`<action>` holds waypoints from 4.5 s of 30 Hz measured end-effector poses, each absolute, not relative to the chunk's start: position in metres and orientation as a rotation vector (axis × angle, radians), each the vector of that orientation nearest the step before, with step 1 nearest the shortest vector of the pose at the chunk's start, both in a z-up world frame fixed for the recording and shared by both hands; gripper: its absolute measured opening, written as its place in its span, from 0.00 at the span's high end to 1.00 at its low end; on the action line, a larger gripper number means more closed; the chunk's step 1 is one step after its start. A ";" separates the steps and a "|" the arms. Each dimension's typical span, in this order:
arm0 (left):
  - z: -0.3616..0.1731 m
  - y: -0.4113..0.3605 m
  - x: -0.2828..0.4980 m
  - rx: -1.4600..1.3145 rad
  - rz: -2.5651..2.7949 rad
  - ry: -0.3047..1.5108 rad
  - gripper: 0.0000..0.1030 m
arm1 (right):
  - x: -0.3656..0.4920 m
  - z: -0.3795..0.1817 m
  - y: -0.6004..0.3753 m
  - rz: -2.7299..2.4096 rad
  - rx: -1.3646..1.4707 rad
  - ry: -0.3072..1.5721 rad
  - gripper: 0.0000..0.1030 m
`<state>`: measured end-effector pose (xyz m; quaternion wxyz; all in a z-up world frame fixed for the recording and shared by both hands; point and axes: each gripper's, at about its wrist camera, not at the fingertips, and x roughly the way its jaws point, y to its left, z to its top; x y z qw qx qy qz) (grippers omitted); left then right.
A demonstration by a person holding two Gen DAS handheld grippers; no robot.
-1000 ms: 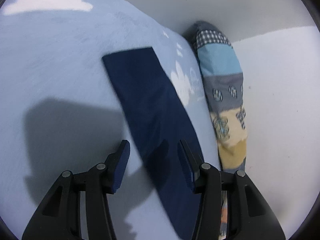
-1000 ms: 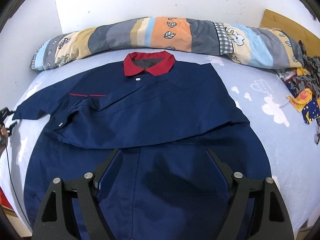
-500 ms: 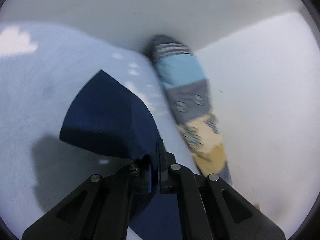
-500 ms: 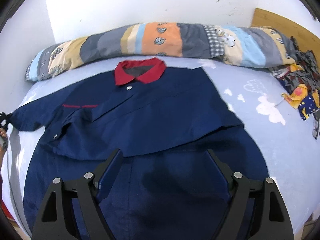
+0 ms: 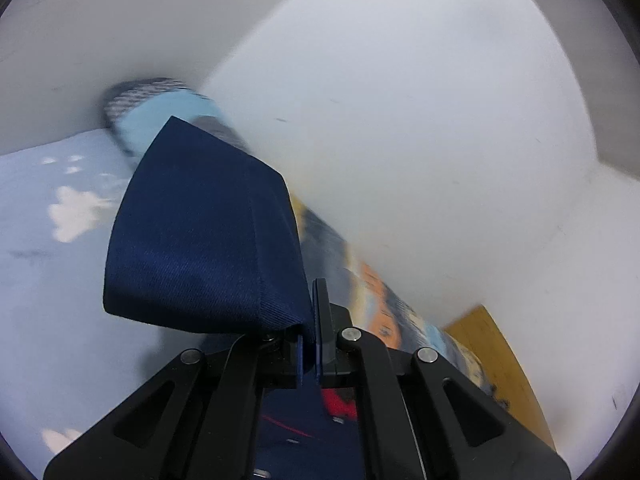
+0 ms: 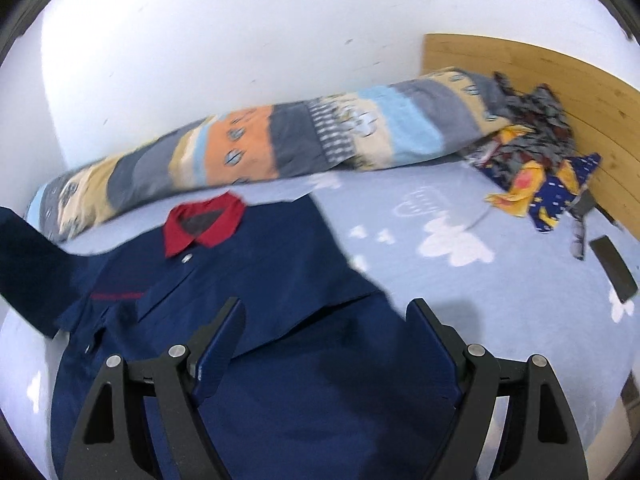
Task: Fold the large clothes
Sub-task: 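Fold the held sleeve across the jacket body and open the left gripper, then grasp the jacket hem side with the right gripper and fold it inward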
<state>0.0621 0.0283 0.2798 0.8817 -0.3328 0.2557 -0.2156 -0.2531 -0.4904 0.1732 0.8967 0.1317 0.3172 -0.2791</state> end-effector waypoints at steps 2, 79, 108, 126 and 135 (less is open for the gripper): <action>0.304 -0.010 0.055 -0.669 -0.497 0.534 0.99 | -0.262 0.179 -0.500 -0.589 0.291 0.639 0.19; 0.039 -0.156 -0.295 0.206 -0.306 0.934 0.18 | -0.331 0.099 -0.379 -0.230 0.036 0.958 0.18; 0.022 -0.167 -0.311 0.259 -0.273 0.854 0.00 | -0.365 0.040 -0.369 -0.335 0.081 0.921 0.01; 0.042 -0.166 -0.320 0.321 -0.266 0.782 0.00 | -0.388 0.072 -0.399 -0.310 0.138 0.813 0.08; 0.094 -0.117 -0.309 0.285 -0.323 0.779 0.00 | -0.437 0.110 -0.469 -0.282 0.319 0.776 0.04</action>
